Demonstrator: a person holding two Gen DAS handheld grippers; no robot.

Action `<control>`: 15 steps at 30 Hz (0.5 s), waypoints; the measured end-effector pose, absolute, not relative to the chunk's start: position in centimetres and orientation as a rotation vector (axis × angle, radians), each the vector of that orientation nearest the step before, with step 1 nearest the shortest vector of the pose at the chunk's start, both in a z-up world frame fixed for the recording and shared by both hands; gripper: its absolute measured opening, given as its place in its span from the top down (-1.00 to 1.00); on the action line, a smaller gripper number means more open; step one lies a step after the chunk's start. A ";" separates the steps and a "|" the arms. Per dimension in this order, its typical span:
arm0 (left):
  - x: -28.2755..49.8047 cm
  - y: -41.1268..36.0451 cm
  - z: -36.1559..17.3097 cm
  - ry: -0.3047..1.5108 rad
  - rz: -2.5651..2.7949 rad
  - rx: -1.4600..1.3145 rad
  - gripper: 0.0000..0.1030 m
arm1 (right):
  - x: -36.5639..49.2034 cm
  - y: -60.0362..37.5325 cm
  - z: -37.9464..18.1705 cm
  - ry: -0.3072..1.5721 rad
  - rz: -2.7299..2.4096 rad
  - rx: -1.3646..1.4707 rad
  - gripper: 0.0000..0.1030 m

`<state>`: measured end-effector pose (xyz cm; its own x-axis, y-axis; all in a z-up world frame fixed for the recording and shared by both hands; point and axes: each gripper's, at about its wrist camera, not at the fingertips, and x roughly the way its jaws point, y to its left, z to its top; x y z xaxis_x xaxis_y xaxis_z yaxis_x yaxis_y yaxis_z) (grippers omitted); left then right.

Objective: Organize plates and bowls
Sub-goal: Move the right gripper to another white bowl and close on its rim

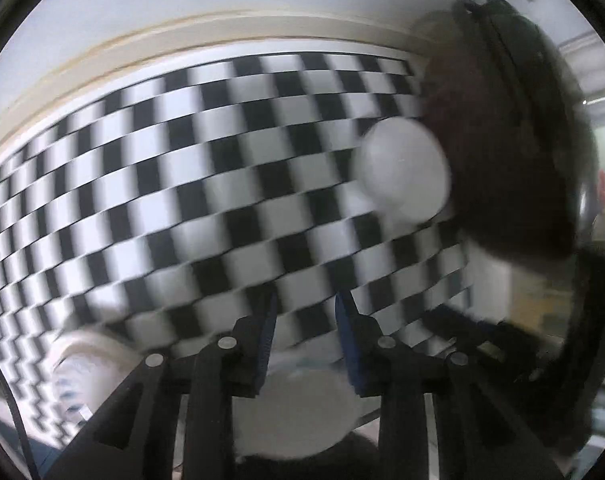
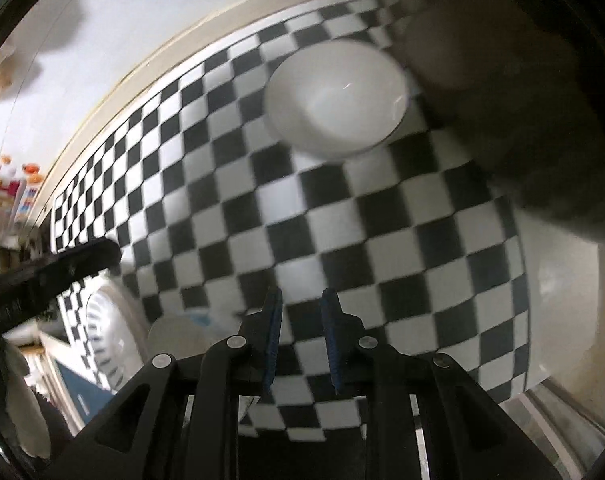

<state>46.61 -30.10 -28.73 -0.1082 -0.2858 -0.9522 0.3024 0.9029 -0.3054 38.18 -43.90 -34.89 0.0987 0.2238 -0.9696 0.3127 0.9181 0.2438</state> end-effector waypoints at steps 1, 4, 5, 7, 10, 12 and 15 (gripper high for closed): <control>47.6 -31.4 -29.3 1.623 -0.515 -0.005 0.46 | 38.6 -44.4 -34.8 1.477 -0.087 0.439 0.57; 50.0 -34.3 -31.2 1.663 -0.541 -0.044 0.46 | 39.8 -45.7 -34.8 1.455 -0.146 0.415 0.57; 50.7 -35.3 -31.8 1.677 -0.546 -0.052 0.46 | 40.0 -46.0 -34.9 1.452 -0.155 0.412 0.57; 52.1 -36.8 -33.3 1.706 -0.536 -0.057 0.46 | 40.5 -46.5 -35.1 1.450 -0.173 0.413 0.57; 53.4 -38.5 -36.0 1.763 -0.514 -0.057 0.46 | 41.1 -46.7 -35.4 1.446 -0.194 0.387 0.57; 53.9 -39.4 -37.6 1.789 -0.500 -0.044 0.48 | 41.6 -46.3 -35.6 1.450 -0.203 0.360 0.57; 54.4 -40.6 -39.1 1.787 -0.492 -0.006 0.68 | 41.9 -45.8 -35.9 1.455 -0.206 0.344 0.57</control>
